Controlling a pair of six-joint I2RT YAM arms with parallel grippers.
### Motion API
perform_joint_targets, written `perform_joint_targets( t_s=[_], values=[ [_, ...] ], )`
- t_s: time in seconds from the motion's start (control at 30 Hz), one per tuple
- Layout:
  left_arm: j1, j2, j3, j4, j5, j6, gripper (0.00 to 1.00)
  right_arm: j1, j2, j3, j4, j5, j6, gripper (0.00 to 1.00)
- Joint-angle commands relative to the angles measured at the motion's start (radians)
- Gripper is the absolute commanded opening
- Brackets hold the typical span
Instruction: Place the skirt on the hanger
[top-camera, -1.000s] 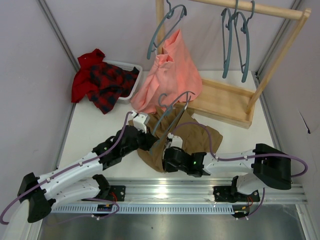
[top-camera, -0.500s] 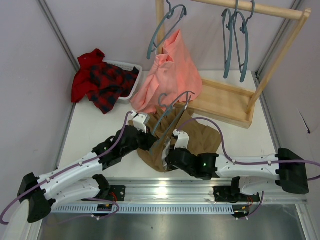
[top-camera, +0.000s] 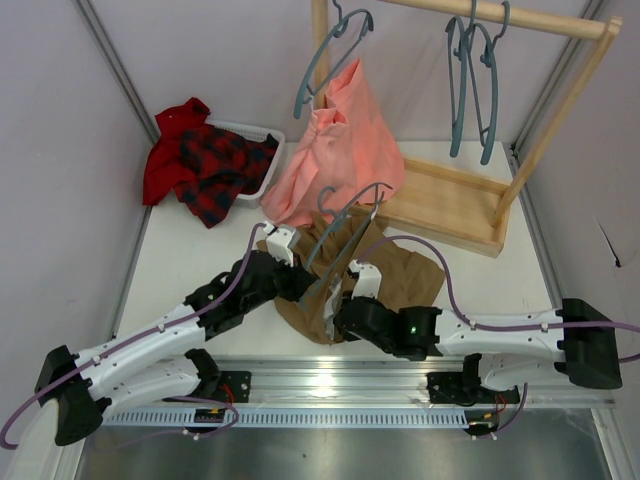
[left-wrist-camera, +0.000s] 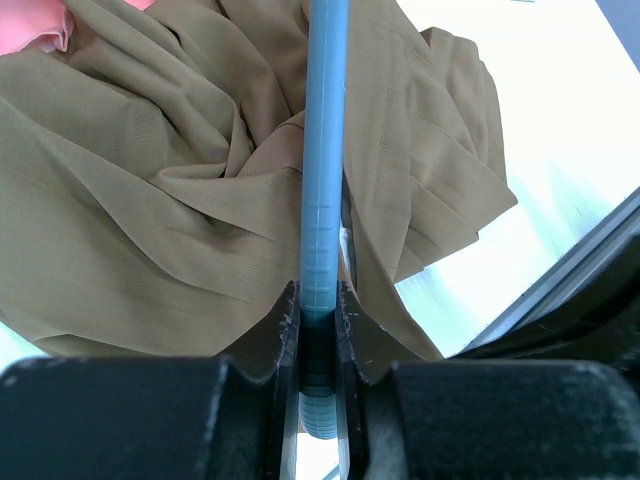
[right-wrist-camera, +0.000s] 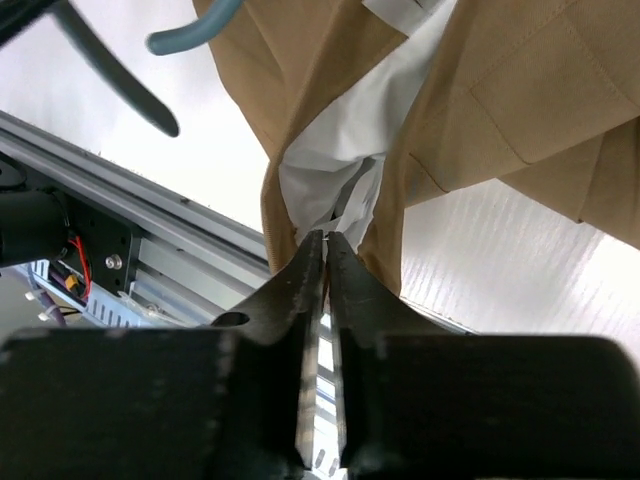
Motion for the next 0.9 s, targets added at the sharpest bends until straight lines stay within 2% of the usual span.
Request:
perform_joint_targets(
  t_s=[0.0,0.03,0.07,0.2,0.37,0.87],
  values=[
    [-0.004,-0.018,0.014,0.075,0.005,-0.010,0.00,-0.024,0.014,-0.027,0.036,-0.043,0.040,0.13],
    [-0.003,-0.016,0.012,0.072,0.005,-0.008,0.00,-0.029,0.014,-0.034,0.071,-0.048,0.042,0.20],
    [-0.003,-0.016,0.014,0.070,0.005,-0.007,0.00,-0.032,0.015,-0.045,0.085,-0.051,0.045,0.23],
    [-0.003,-0.019,0.023,0.054,0.003,-0.002,0.00,-0.050,0.046,-0.036,0.117,-0.054,0.037,0.27],
    [-0.003,-0.018,0.044,0.014,0.003,0.015,0.00,-0.058,0.103,-0.016,0.145,-0.080,0.054,0.38],
    [-0.003,-0.002,0.068,-0.020,0.008,0.025,0.00,-0.088,0.210,-0.064,0.232,-0.139,0.137,0.41]
  ],
)
